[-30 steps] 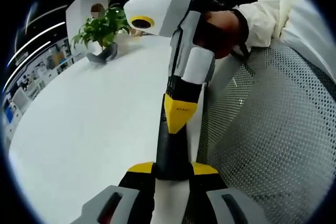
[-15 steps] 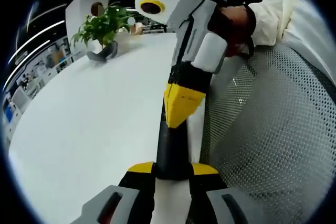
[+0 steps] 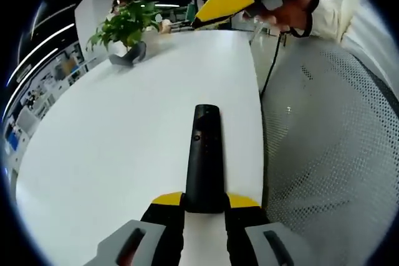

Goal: Press the specified remote control buttons in sequence, fully releasing each button before pressing the next.

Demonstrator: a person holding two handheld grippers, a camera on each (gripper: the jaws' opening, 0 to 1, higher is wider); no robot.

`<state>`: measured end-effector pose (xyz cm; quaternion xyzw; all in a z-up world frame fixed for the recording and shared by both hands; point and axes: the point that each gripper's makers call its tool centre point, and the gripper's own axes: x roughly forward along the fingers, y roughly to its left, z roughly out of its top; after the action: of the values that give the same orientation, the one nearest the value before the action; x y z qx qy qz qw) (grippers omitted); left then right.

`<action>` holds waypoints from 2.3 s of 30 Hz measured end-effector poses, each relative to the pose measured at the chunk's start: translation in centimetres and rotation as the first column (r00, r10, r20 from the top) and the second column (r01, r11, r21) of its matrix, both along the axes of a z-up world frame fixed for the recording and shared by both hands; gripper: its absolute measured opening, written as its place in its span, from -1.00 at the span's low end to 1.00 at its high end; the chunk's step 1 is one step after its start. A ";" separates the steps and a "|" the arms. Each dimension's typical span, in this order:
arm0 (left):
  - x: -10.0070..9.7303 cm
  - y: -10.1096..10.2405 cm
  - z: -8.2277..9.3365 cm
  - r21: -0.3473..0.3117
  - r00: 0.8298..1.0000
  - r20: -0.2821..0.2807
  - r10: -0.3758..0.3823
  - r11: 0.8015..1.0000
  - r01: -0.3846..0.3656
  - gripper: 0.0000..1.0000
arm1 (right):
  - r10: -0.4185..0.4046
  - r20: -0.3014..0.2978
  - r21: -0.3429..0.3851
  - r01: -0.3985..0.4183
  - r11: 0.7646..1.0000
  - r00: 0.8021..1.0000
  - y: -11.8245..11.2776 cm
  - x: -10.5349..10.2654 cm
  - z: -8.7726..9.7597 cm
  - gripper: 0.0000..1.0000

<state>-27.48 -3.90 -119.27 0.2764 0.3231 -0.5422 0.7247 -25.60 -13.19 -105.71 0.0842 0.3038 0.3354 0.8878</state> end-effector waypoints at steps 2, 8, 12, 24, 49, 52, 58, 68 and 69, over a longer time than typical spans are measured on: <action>0.6 0.4 -0.1 0.035 1.000 -0.003 -0.021 0.999 0.021 -0.53 | -0.016 0.013 -0.027 0.016 0.999 1.000 -0.7 -0.2 -0.3 -0.72; 3.4 1.1 0.8 0.049 1.000 -0.011 -0.022 0.999 0.022 -0.54 | -0.098 0.117 -0.072 0.107 0.992 0.988 -2.6 -0.3 0.1 -0.53; 5.0 1.4 1.1 0.072 1.000 0.013 -0.027 0.997 0.026 -0.54 | -0.147 0.246 -0.090 0.174 0.981 0.958 -3.5 0.3 1.5 -0.17; 10.0 2.4 2.0 0.132 0.996 0.060 -0.064 0.990 0.056 -0.54 | -0.259 0.344 -0.092 0.308 0.947 0.902 -5.5 1.9 1.7 0.62; 22.4 2.1 2.1 0.203 0.986 0.110 -0.122 0.974 0.098 -0.54 | -0.269 0.313 -0.229 0.348 0.909 0.911 -6.7 2.2 -0.4 0.59; 23.4 2.0 2.2 0.215 0.985 0.114 -0.128 0.971 0.102 -0.53 | -0.273 0.310 -0.238 0.352 0.905 0.911 -6.8 2.1 -0.6 0.58; 25.2 2.0 1.9 0.232 0.983 0.109 -0.150 0.965 0.122 -0.53 | -0.280 0.294 -0.241 0.355 0.903 0.914 -6.9 2.1 -0.9 0.60; 28.4 2.3 1.1 0.262 0.986 0.087 -0.146 0.958 0.118 -0.53 | -0.278 0.292 -0.259 0.356 0.898 0.915 -6.9 2.2 -1.1 0.60; 28.5 2.3 1.1 0.262 0.986 0.080 -0.148 0.957 0.122 -0.53 | -0.279 0.292 -0.259 0.356 0.898 0.915 -6.9 2.2 -1.1 0.59</action>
<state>1.01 -1.64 -118.13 0.4158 0.3346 -0.5297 0.6592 -23.40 -20.11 -106.84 -0.0482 0.2209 0.1417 0.9637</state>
